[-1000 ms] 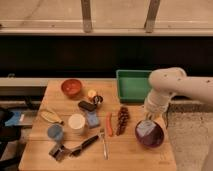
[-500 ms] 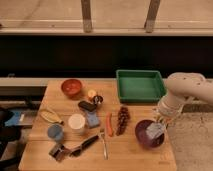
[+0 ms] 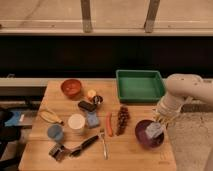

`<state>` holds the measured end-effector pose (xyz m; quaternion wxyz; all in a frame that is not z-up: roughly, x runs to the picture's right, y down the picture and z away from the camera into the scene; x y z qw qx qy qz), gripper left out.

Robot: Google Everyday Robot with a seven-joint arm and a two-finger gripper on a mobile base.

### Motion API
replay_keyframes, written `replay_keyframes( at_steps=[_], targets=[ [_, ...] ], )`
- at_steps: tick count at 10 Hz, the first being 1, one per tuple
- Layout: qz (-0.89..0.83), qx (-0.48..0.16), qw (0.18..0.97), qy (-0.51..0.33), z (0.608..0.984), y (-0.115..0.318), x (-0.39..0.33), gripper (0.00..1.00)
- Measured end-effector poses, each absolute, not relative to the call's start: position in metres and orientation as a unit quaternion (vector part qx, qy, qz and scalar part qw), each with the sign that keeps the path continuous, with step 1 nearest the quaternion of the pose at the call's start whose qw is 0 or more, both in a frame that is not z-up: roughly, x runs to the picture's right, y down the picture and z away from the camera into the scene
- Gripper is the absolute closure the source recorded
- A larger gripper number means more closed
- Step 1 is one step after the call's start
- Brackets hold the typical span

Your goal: Wipe purple bowl with towel

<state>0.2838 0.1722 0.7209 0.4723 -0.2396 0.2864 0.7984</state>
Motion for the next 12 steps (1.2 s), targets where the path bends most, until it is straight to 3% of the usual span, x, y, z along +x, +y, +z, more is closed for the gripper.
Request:
replay_keyframes(
  at_steps=[7,12],
  targets=[
    [0.796,-0.253,0.457,0.304,0.735,0.201,0.273,1.00],
    [0.780,-0.229,0.464,0.351,0.772,0.215,0.272,1.00]
  ],
)
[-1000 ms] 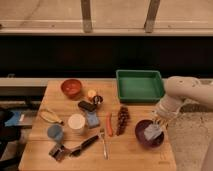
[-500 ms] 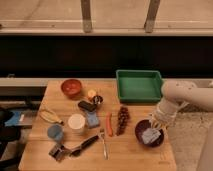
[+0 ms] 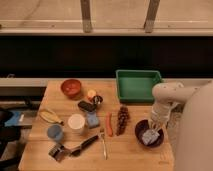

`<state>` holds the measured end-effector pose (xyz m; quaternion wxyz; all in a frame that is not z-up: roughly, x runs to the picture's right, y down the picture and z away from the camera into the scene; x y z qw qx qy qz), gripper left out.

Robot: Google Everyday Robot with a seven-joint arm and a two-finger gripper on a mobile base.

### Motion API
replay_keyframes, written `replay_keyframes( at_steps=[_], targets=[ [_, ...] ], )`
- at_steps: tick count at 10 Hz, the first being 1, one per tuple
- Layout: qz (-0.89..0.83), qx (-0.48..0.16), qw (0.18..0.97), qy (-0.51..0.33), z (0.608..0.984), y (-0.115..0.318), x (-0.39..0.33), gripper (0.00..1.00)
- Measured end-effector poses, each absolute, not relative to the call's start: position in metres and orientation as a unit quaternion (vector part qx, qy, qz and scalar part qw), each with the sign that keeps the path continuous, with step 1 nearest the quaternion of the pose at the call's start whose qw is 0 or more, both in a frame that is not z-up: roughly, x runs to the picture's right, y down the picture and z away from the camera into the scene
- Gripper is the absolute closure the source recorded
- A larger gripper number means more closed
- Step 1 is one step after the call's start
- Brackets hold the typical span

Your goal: Wipe purple bowl with towel

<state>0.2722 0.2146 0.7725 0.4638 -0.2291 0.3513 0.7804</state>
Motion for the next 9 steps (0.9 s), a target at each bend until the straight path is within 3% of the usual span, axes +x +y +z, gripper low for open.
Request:
replay_keyframes(
  at_steps=[4,9],
  targets=[
    [0.779,-0.254,0.463,0.336,0.767,0.212,0.262,1.00],
    [0.763,-0.308,0.460,0.333,0.744,0.240,0.242,1.00]
  ],
)
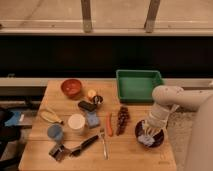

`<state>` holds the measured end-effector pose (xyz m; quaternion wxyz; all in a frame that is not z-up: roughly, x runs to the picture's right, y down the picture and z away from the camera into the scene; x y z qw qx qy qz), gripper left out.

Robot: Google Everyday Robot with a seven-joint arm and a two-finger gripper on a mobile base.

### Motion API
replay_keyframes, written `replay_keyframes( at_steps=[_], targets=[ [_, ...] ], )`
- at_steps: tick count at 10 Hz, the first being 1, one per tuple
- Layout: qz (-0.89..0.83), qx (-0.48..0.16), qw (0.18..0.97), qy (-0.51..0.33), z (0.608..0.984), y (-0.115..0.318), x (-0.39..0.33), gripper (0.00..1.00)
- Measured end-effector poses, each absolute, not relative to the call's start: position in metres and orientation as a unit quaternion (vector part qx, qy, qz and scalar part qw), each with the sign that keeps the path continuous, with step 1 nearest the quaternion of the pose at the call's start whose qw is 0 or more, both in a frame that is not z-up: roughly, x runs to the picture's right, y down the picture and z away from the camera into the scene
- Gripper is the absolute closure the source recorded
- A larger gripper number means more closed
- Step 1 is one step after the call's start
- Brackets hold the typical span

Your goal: Wipe purple bowl with towel

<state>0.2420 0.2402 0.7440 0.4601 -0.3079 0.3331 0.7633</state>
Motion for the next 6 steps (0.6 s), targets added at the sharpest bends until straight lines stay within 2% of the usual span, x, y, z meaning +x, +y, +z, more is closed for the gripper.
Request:
replay_keyframes(
  at_steps=[3,6],
  targets=[
    [0.772,-0.298,0.430,0.362,0.744,0.251,0.278,1.00],
    [0.783,-0.269,0.412,0.380,0.765,0.232,0.304,1.00]
  ],
)
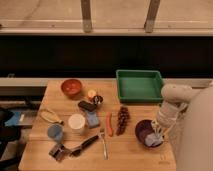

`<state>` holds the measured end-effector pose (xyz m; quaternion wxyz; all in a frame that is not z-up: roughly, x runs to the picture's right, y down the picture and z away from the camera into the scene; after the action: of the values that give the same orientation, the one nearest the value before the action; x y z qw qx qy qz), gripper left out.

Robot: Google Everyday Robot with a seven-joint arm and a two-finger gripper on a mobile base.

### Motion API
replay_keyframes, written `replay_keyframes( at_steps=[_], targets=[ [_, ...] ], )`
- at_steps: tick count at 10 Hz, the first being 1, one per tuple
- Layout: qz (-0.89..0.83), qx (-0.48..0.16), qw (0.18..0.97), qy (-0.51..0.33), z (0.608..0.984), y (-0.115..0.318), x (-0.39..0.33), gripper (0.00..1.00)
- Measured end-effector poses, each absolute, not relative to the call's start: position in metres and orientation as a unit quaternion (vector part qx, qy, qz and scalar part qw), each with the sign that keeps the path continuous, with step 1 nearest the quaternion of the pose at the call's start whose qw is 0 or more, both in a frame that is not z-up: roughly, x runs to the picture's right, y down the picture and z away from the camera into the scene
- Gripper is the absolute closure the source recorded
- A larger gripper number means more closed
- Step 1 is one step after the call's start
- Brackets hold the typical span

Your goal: Wipe purple bowl with towel

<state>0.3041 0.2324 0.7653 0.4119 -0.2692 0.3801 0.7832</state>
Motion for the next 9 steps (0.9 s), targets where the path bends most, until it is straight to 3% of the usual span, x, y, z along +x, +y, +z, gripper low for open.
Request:
replay_keyframes(
  at_steps=[6,9],
  targets=[
    [0.778,-0.287,0.442,0.341,0.769,0.205,0.263,1.00],
    [0.768,-0.308,0.445,0.343,0.746,0.227,0.241,1.00]
  ],
)
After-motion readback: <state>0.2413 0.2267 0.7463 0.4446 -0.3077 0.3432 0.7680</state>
